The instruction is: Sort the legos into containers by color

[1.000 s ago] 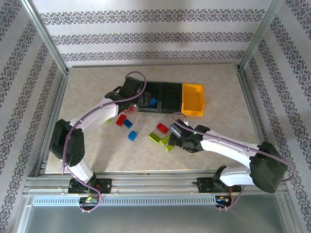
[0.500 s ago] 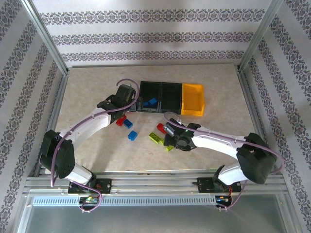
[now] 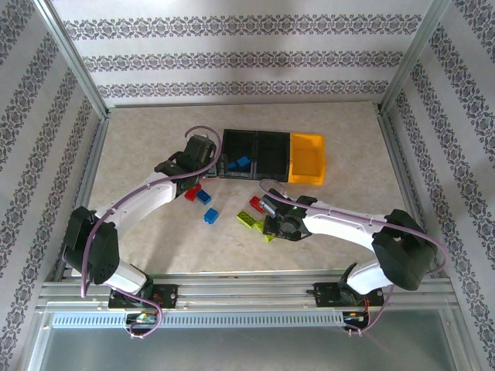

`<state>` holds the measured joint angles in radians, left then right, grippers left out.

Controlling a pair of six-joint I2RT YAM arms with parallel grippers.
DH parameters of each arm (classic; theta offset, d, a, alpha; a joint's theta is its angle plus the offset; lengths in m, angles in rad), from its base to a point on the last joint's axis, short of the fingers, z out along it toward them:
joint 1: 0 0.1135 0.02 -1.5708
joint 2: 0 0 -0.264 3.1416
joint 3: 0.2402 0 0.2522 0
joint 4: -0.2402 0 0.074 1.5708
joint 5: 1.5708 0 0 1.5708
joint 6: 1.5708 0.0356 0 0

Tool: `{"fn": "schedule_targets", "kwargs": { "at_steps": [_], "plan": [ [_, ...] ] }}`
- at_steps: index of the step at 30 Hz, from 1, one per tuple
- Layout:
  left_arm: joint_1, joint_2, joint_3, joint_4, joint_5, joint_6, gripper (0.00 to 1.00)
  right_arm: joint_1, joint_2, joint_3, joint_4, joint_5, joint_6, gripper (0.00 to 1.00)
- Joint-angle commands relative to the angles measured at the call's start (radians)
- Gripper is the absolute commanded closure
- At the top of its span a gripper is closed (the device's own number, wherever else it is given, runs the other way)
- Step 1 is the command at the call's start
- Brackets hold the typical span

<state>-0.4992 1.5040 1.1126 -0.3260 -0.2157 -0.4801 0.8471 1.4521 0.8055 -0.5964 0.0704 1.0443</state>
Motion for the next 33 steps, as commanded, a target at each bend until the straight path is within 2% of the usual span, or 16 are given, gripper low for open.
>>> {"fn": "schedule_targets", "kwargs": {
  "at_steps": [1, 7, 19, 24, 31, 33],
  "plan": [
    [0.009, -0.019, -0.008, 0.024, -0.023, -0.017, 0.00, 0.009, 0.012, 0.012, -0.094, 0.001, -0.012, 0.44],
    [0.011, -0.017, -0.009, 0.027, -0.022, -0.021, 0.00, 0.009, -0.003, 0.021, -0.063, -0.037, 0.018, 0.33],
    [0.014, -0.013, -0.014, 0.030, -0.016, -0.023, 0.00, 0.015, -0.031, 0.000, 0.024, -0.070, 0.089, 0.21],
    [0.017, -0.010, -0.012, 0.030, -0.012, -0.022, 0.00, 0.018, 0.019, 0.004, 0.029, -0.076, 0.090, 0.21],
    [0.023, -0.005, -0.015, 0.028, -0.007, -0.027, 0.00, 0.035, 0.088, 0.024, 0.016, -0.093, 0.074, 0.26],
    [0.022, -0.004, -0.016, 0.028, -0.004, -0.028, 0.00, 0.038, 0.099, 0.026, -0.003, -0.093, 0.070, 0.30]
  ]
}}
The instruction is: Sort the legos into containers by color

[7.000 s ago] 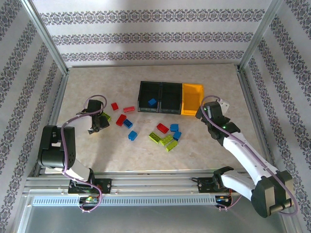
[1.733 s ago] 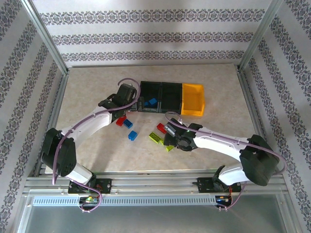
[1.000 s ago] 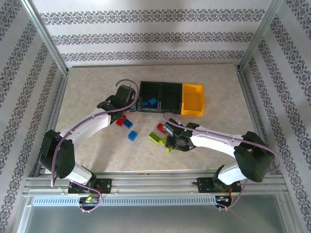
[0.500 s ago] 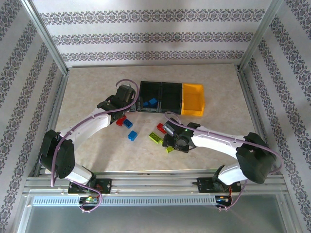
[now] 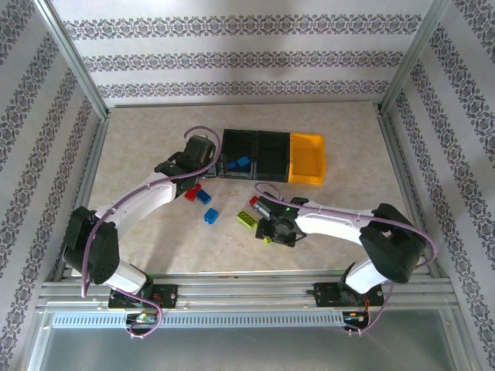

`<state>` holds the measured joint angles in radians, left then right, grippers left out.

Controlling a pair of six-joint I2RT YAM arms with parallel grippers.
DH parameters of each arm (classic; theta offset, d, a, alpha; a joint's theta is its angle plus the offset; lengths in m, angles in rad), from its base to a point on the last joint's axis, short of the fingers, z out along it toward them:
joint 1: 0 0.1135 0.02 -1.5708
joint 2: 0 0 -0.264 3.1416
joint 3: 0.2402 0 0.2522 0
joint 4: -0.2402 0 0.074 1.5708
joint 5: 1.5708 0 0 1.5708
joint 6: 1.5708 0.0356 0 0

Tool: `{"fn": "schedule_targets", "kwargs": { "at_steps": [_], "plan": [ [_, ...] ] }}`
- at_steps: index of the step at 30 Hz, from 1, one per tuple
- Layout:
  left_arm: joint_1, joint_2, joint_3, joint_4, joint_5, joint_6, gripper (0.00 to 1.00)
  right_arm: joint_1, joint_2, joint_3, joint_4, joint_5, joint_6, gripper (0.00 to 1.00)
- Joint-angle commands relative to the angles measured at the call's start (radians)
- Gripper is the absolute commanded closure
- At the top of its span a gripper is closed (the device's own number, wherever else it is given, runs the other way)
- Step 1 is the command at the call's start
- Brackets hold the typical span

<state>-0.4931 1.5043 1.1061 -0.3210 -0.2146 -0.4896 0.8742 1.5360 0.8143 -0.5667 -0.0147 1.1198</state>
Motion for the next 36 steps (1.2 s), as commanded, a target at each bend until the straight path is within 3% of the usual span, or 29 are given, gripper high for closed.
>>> {"fn": "schedule_targets", "kwargs": {
  "at_steps": [1, 9, 17, 26, 36],
  "plan": [
    [0.018, -0.005, -0.010, 0.023, -0.005, -0.019, 0.00, 0.012, 0.016, 0.014, -0.037, -0.008, -0.007, 0.32],
    [0.025, -0.003, -0.014, 0.028, 0.008, -0.027, 0.00, 0.008, 0.012, -0.001, -0.092, 0.063, -0.013, 0.35],
    [0.029, 0.008, -0.004, 0.025, 0.023, -0.030, 0.00, -0.030, 0.018, -0.006, -0.096, 0.095, -0.031, 0.45],
    [0.035, 0.015, -0.001, 0.028, 0.035, -0.035, 0.00, -0.097, 0.029, 0.000, -0.071, 0.116, -0.080, 0.44],
    [0.042, -0.011, -0.025, 0.031, 0.029, -0.043, 0.00, -0.104, 0.038, 0.002, -0.075, 0.096, -0.117, 0.68]
  ]
}}
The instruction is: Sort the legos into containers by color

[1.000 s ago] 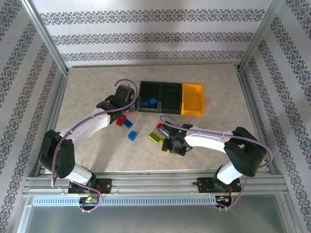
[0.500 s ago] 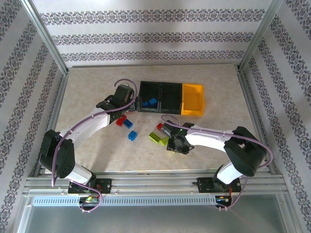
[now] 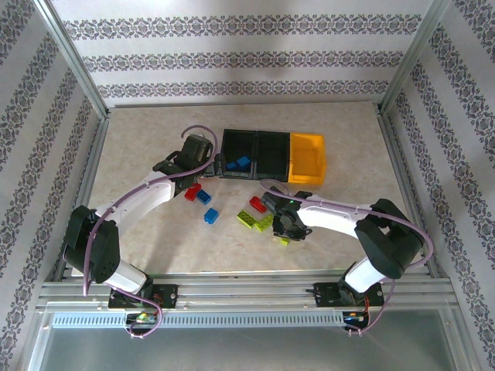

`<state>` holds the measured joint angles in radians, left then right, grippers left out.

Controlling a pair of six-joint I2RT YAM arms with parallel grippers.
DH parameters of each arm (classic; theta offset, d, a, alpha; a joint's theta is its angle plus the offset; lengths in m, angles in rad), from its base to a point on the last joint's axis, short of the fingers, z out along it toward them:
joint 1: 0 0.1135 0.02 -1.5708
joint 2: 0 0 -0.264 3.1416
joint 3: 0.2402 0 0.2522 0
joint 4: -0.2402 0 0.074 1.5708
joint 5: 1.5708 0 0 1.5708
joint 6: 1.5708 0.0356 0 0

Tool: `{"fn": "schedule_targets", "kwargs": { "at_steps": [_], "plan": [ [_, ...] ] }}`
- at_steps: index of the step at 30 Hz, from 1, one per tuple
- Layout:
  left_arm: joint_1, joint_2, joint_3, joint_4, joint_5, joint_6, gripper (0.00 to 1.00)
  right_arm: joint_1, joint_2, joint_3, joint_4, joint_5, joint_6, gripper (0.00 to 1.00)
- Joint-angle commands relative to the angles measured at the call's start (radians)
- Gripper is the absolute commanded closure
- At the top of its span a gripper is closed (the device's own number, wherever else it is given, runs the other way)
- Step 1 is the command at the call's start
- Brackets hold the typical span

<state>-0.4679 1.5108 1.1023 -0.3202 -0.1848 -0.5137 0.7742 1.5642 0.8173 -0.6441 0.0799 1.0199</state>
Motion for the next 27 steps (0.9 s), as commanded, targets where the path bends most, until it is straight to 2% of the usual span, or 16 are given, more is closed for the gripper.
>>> {"fn": "schedule_targets", "kwargs": {
  "at_steps": [1, 4, 10, 16, 20, 24, 27],
  "plan": [
    [0.017, -0.021, -0.024, 0.032, -0.003, -0.019, 0.00, -0.004, 0.002, 0.000, -0.004, 0.005, -0.024, 0.71],
    [0.020, -0.032, -0.030, 0.033, -0.009, -0.019, 0.01, -0.004, -0.033, 0.010, -0.036, 0.025, -0.049, 0.76],
    [0.027, -0.057, -0.050, 0.036, -0.027, -0.023, 0.00, -0.023, -0.124, 0.088, -0.180, 0.138, -0.134, 0.76],
    [0.034, -0.101, -0.089, 0.056, -0.046, -0.028, 0.00, -0.141, -0.176, 0.194, -0.214, 0.194, -0.313, 0.73],
    [0.042, -0.124, -0.111, 0.056, -0.053, -0.036, 0.00, -0.261, -0.120, 0.295, -0.182, 0.194, -0.458, 0.72],
    [0.050, -0.137, -0.123, 0.046, -0.055, -0.042, 0.00, -0.328, -0.009, 0.408, -0.143, 0.231, -0.574, 0.73],
    [0.057, -0.142, -0.126, 0.039, -0.051, -0.043, 0.00, -0.376, 0.091, 0.494, -0.117, 0.213, -0.637, 0.73]
  ]
}}
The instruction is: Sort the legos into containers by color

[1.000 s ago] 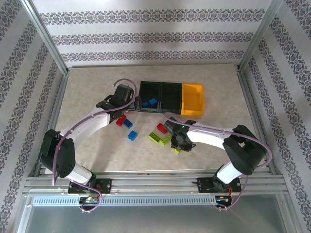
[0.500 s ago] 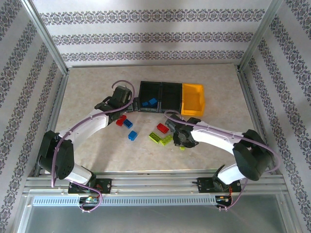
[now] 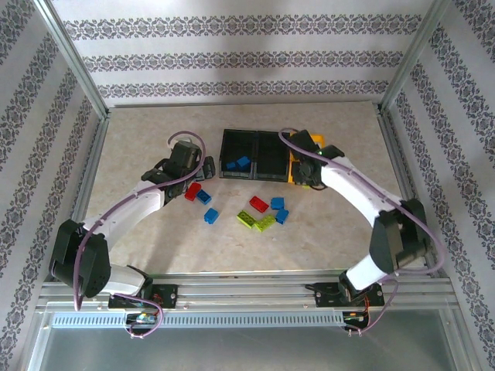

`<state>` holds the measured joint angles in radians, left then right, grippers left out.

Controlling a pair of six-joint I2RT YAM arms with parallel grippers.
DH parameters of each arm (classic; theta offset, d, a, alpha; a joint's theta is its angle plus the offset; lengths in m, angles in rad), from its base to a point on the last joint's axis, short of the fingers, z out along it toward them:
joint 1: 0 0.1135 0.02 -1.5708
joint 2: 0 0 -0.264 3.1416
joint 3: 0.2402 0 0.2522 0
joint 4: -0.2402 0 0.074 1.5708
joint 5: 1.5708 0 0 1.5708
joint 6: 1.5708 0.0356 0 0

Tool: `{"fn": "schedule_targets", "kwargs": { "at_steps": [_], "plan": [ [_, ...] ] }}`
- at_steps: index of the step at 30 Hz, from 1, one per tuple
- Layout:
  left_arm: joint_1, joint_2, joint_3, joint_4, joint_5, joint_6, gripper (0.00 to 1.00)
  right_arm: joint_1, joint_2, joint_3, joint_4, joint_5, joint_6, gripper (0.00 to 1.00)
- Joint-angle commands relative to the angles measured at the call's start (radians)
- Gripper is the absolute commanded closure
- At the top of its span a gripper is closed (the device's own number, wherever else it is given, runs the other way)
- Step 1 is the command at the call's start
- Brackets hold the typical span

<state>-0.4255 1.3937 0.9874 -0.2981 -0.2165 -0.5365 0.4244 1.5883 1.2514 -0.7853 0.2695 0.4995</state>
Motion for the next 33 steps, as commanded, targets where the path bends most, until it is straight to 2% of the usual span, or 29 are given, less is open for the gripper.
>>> {"fn": "schedule_targets", "kwargs": {
  "at_steps": [1, 10, 16, 26, 33],
  "plan": [
    [0.015, -0.025, -0.009, 0.013, -0.018, -0.021, 0.01, -0.041, 0.102, 0.089, 0.031, 0.015, -0.134, 0.73],
    [0.030, -0.030, -0.016, -0.005, -0.014, -0.025, 0.00, -0.133, 0.352, 0.306, 0.047, -0.034, -0.217, 0.73],
    [0.044, -0.023, -0.025, -0.011, 0.005, -0.028, 0.00, -0.155, 0.438, 0.358, 0.047, -0.067, -0.225, 0.70],
    [0.064, -0.010, -0.043, -0.015, 0.049, -0.038, 0.00, -0.162, 0.453, 0.356, 0.051, -0.058, -0.220, 0.58],
    [0.067, -0.004, -0.044, -0.018, 0.065, -0.031, 0.00, -0.162, 0.398, 0.338, 0.050, -0.049, -0.222, 0.55]
  ]
}}
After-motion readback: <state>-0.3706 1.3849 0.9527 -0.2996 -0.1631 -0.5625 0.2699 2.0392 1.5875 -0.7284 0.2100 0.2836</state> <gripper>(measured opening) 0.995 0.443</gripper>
